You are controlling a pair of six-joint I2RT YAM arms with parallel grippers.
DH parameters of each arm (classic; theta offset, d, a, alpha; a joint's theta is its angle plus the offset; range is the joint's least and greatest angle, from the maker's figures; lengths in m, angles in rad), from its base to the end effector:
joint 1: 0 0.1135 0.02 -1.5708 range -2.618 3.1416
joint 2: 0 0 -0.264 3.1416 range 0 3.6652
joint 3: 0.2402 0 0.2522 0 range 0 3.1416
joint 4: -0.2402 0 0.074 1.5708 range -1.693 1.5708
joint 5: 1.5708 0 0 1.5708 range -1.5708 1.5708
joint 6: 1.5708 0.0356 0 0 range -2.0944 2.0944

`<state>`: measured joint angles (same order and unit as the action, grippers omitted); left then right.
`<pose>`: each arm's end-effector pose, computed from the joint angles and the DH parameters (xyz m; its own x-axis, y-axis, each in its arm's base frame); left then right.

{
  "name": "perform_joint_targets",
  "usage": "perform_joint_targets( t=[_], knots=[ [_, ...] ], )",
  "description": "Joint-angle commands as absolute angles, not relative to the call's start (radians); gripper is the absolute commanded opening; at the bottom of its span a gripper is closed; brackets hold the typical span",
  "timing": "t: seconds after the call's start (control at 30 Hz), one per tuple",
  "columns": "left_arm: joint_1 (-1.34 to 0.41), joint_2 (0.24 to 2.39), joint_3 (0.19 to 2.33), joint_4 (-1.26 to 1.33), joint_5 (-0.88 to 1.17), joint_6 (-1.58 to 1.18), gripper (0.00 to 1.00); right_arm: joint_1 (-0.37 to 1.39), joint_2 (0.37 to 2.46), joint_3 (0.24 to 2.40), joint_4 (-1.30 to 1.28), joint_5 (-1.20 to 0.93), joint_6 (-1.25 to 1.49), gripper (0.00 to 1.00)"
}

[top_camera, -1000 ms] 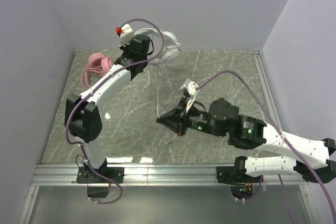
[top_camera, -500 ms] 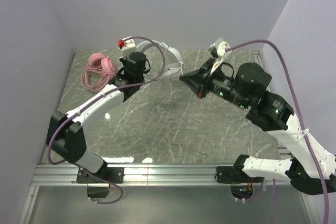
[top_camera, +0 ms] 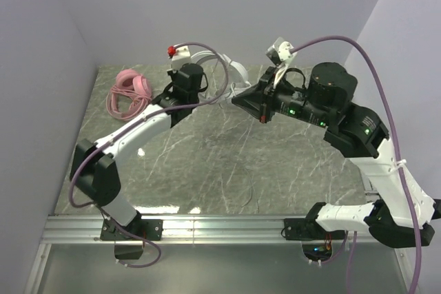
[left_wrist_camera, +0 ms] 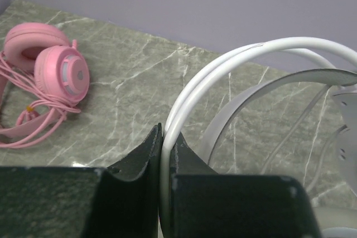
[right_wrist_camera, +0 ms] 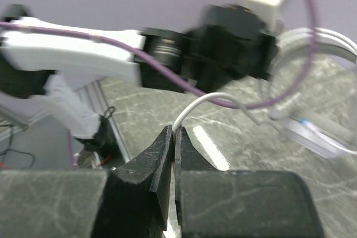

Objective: Wrap the headphones
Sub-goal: Wrap the headphone cable with the right arm

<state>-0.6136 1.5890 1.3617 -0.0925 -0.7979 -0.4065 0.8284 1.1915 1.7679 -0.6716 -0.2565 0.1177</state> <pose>0.3179 -0.1927 0.3496 -0.1754 -0.2142 -0.9609 -0.2427 0.9553 -0.1686 0.1305 0.1556 0.5322 -0.1676 -0.0146 -0.9858 -0.8698 0.4728 0.1409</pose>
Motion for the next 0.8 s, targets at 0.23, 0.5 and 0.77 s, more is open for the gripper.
perform_joint_targets(
  t=[0.23,0.5,0.77],
  knots=[
    [-0.586,1.862,1.790,-0.230,-0.770,-0.535,0.00,0.828,1.152,1.796,-0.632,-0.361,0.156,0.00],
    [-0.629,1.778,1.536,-0.057,-0.741,-0.500,0.00,0.816,1.219,1.931,-0.710,-0.247,0.098,0.00],
    [-0.657,1.618,1.269,0.084,-0.677,-0.561,0.00,0.761,1.284,2.011,-0.733,-0.184,0.077,0.00]
  ],
)
